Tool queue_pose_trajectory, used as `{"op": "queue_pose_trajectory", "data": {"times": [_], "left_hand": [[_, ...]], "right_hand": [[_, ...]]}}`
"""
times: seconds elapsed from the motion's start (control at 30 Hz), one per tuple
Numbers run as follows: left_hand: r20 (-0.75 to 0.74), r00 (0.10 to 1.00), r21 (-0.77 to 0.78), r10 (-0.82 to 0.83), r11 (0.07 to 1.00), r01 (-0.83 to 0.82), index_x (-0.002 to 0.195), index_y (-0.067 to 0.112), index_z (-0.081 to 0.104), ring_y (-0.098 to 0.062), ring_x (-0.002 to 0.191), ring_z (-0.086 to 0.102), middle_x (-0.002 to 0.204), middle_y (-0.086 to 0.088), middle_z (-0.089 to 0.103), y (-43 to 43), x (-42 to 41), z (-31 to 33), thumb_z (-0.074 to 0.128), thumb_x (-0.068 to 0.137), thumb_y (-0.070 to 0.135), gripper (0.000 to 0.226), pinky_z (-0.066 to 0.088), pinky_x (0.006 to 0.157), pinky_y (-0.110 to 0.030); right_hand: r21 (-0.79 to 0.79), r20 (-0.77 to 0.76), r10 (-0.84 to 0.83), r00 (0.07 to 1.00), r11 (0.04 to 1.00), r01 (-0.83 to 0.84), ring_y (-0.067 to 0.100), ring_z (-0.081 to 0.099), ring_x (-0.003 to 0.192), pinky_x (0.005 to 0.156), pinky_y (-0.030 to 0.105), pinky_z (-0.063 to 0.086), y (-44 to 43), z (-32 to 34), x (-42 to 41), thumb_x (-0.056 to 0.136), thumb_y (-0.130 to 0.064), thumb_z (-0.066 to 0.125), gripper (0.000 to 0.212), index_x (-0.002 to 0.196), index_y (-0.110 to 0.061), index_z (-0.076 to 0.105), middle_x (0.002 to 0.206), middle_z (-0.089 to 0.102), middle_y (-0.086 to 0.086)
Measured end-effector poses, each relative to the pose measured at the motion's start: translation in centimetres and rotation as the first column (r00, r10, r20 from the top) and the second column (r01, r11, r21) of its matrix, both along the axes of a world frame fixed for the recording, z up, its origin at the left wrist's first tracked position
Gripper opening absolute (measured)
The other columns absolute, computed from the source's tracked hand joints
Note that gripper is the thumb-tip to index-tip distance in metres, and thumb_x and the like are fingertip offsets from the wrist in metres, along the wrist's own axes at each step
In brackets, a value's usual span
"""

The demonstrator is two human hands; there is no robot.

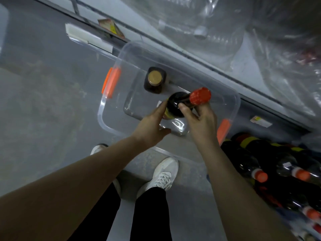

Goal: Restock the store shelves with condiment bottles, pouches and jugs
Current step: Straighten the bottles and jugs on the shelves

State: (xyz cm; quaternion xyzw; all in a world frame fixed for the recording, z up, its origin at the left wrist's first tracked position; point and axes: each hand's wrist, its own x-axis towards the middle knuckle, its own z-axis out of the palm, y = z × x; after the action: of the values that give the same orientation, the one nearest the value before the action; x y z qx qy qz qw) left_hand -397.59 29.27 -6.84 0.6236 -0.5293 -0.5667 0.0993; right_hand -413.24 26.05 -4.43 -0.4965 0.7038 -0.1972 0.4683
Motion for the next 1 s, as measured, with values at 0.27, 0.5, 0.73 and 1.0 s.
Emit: {"op": "queue_pose_trajectory", "data": {"times": [0.27, 0.5, 0.73, 1.0], "left_hand": [[-0.099, 0.994, 0.022, -0.037, 0.999, 0.039, 0.15, 0.016, 0.038, -0.024, 0.124, 0.057, 0.135, -0.007, 0.06, -1.0, 2.8, 10.3, 0.083, 0.077, 0.009, 0.085, 0.047, 0.103, -0.04], [-0.152, 0.988, 0.047, -0.028, 0.998, 0.036, 0.148, 0.019, 0.04, -0.023, 0.125, 0.057, 0.133, -0.006, 0.061, -1.5, 6.6, 24.2, 0.086, 0.073, 0.012, 0.089, 0.046, 0.104, -0.045], [-0.246, 0.969, -0.056, 0.018, 0.998, -0.033, 0.144, 0.025, 0.044, -0.012, 0.12, 0.06, 0.129, 0.003, 0.064, 0.2, 8.7, 38.2, 0.089, 0.071, 0.022, 0.086, 0.048, 0.104, -0.037], [-0.395, 0.915, -0.125, 0.083, 0.982, -0.143, 0.14, 0.025, 0.048, -0.01, 0.114, 0.065, 0.125, 0.005, 0.068, 0.6, 10.2, 52.2, 0.088, 0.072, 0.021, 0.08, 0.052, 0.101, -0.038]], "right_hand": [[0.016, 0.158, -0.023, 0.987, 1.0, 0.021, -0.003, 0.065, 0.106, 0.1, 0.025, 0.05, 0.7, 13.6, -0.3, 0.093, -0.028, 0.071, 0.017, 0.104, -0.04, 0.066, 0.105, 0.072, -0.019], [0.004, 0.305, -0.008, 0.952, 1.0, 0.007, 0.004, 0.066, 0.11, 0.087, 0.014, 0.05, 0.1, 27.6, 2.5, 0.095, -0.033, 0.066, 0.017, 0.112, -0.032, 0.069, 0.111, 0.073, -0.012], [-0.056, 0.328, -0.033, 0.944, 0.997, 0.055, 0.014, 0.068, 0.109, 0.1, 0.045, 0.053, 0.2, 41.2, 5.5, 0.085, -0.056, 0.064, 0.033, 0.109, -0.034, 0.07, 0.107, 0.074, -0.006], [-0.173, 0.41, 0.074, 0.909, 0.985, -0.002, 0.012, 0.071, 0.102, 0.089, 0.03, 0.054, -0.7, 56.1, 7.8, 0.087, -0.04, 0.074, 0.029, 0.111, -0.024, 0.07, 0.107, 0.076, -0.003]]}}
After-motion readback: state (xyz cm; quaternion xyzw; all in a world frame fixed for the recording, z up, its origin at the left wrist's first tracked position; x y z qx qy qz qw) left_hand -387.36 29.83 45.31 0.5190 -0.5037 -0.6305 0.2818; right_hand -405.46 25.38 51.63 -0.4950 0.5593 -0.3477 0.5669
